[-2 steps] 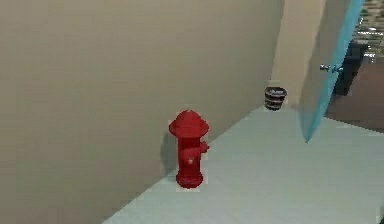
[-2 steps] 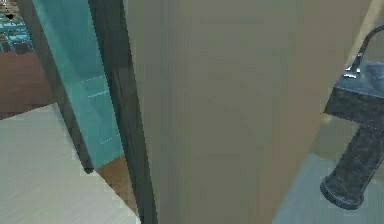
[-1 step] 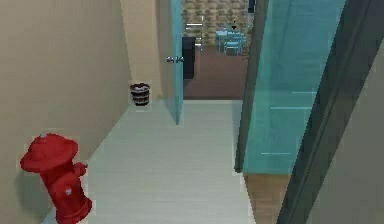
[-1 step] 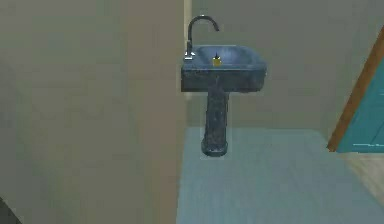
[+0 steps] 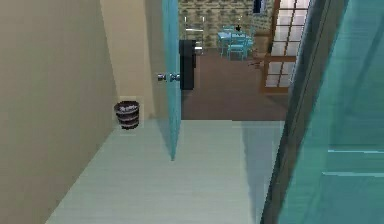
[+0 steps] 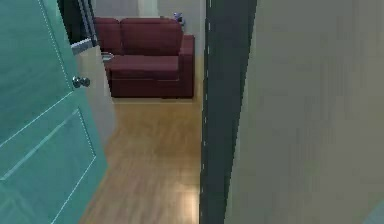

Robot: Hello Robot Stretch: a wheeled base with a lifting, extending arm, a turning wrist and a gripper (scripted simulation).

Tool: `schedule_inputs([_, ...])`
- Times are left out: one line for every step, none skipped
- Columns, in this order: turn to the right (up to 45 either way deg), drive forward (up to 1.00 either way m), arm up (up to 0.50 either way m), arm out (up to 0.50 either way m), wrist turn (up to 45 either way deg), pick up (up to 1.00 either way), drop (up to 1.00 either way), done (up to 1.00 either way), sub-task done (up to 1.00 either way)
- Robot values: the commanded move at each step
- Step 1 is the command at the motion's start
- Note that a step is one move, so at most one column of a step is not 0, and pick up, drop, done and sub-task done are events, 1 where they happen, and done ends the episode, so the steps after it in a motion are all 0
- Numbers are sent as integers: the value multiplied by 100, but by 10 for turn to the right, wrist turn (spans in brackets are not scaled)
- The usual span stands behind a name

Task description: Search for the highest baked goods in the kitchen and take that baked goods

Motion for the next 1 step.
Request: schedule_inputs([0, 100, 0, 0, 0, 0, 0, 0, 0])
